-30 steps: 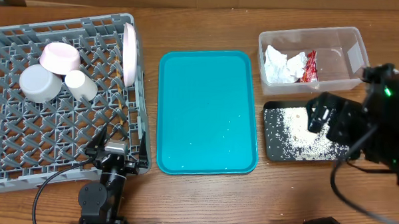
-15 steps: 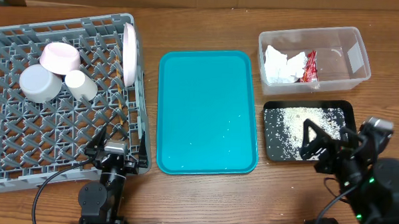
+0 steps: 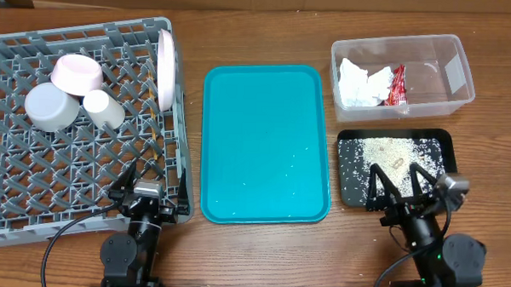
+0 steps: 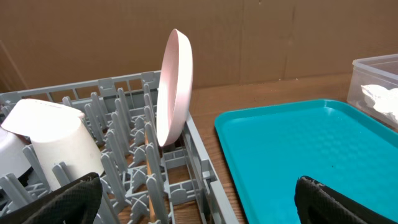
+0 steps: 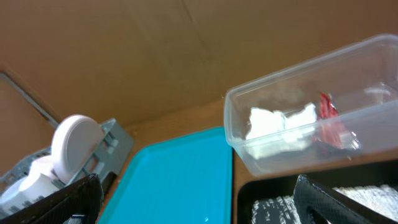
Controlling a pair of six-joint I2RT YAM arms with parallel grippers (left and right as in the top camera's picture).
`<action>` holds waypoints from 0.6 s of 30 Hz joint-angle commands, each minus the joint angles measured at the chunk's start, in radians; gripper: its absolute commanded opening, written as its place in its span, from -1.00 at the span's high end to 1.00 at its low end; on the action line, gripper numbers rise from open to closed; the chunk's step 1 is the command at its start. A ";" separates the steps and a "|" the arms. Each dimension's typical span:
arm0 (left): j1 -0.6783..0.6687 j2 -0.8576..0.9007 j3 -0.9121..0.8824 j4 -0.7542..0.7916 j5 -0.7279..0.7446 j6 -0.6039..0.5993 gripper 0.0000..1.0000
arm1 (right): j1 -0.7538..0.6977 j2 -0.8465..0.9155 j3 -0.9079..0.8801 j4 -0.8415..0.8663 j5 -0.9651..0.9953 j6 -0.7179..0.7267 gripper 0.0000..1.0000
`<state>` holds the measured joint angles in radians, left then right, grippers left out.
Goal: Sort waste into correct bins and load items into the dishwasher
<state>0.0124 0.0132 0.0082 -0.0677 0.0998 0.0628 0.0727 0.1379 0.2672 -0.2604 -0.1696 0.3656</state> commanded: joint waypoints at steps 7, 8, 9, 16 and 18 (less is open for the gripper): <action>-0.006 -0.009 -0.003 -0.003 -0.006 0.010 -1.00 | -0.003 -0.137 -0.173 0.192 -0.019 -0.004 -1.00; -0.006 -0.009 -0.003 -0.003 -0.006 0.010 -1.00 | -0.003 -0.136 -0.187 0.220 -0.019 -0.004 -1.00; -0.006 -0.009 -0.003 -0.003 -0.006 0.010 -1.00 | -0.003 -0.136 -0.201 0.245 -0.019 -0.004 -1.00; -0.006 -0.009 -0.003 -0.003 -0.006 0.010 -1.00 | -0.002 -0.136 -0.259 0.367 -0.015 -0.043 -1.00; -0.006 -0.009 -0.003 -0.003 -0.006 0.010 -0.99 | -0.001 -0.136 -0.259 0.379 -0.015 -0.081 -1.00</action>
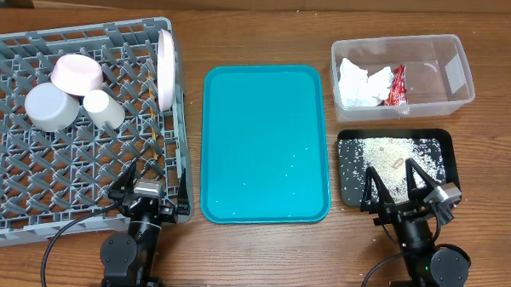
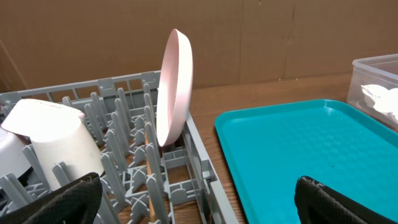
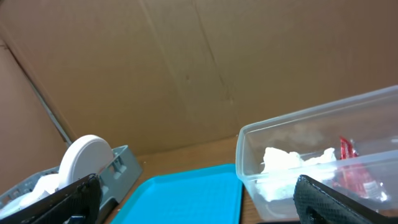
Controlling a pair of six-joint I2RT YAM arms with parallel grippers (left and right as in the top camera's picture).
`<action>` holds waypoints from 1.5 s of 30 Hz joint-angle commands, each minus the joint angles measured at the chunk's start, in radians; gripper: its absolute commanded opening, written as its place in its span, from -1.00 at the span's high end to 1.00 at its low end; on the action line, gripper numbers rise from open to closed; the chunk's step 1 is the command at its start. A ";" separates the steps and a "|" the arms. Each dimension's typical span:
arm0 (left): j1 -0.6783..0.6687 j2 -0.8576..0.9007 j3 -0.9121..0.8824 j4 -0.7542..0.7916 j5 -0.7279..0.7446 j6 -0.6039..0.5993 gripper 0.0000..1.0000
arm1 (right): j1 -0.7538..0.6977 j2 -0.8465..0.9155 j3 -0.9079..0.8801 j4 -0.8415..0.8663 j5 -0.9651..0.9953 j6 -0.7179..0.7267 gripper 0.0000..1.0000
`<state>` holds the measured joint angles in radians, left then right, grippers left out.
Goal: Sort waste into correct bins and load items into the dishwasher
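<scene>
A grey dish rack (image 1: 33,178) at the left holds a pink bowl (image 1: 76,72), a white bowl (image 1: 52,106), a white cup (image 1: 104,109) and an upright pink plate (image 1: 165,65). The teal tray (image 1: 266,144) in the middle carries only a few crumbs. The clear bin (image 1: 449,78) holds crumpled white paper (image 1: 362,82) and a red wrapper (image 1: 398,85). The black tray (image 1: 348,185) holds rice-like scraps. My left gripper (image 1: 148,184) rests open at the rack's near right corner. Over the black tray's near edge my right gripper (image 1: 396,184) stands open, holding nothing.
Bare wooden table (image 1: 260,254) runs along the front. A brown cardboard wall (image 3: 186,68) stands behind the table. The rack's right wall (image 2: 202,155) lies close beside the teal tray's left rim (image 2: 227,134).
My right gripper has drawn back a little toward the near edge and tilted up; its view now shows more of the cardboard wall. The left arm has not moved.
</scene>
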<state>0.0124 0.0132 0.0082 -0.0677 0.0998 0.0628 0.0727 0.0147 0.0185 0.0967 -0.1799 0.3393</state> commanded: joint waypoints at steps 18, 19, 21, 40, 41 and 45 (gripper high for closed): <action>-0.006 -0.009 -0.003 -0.003 -0.005 0.010 -1.00 | -0.001 -0.013 -0.010 -0.182 0.181 -0.243 -1.00; -0.006 -0.009 -0.003 -0.003 -0.006 0.010 -1.00 | -0.001 -0.013 -0.010 -0.182 0.182 -0.243 -1.00; -0.006 -0.009 -0.003 -0.003 -0.006 0.010 -0.99 | -0.001 -0.013 -0.010 -0.182 0.183 -0.243 -1.00; -0.006 -0.009 -0.003 -0.003 -0.006 0.010 -1.00 | -0.001 -0.013 -0.010 -0.181 0.179 -0.251 -1.00; -0.006 -0.009 -0.003 -0.003 -0.006 0.010 -1.00 | -0.001 -0.012 -0.010 -0.181 0.179 -0.251 -1.00; -0.006 -0.009 -0.003 -0.003 -0.006 0.010 -1.00 | -0.001 -0.012 -0.010 -0.181 0.179 -0.251 -1.00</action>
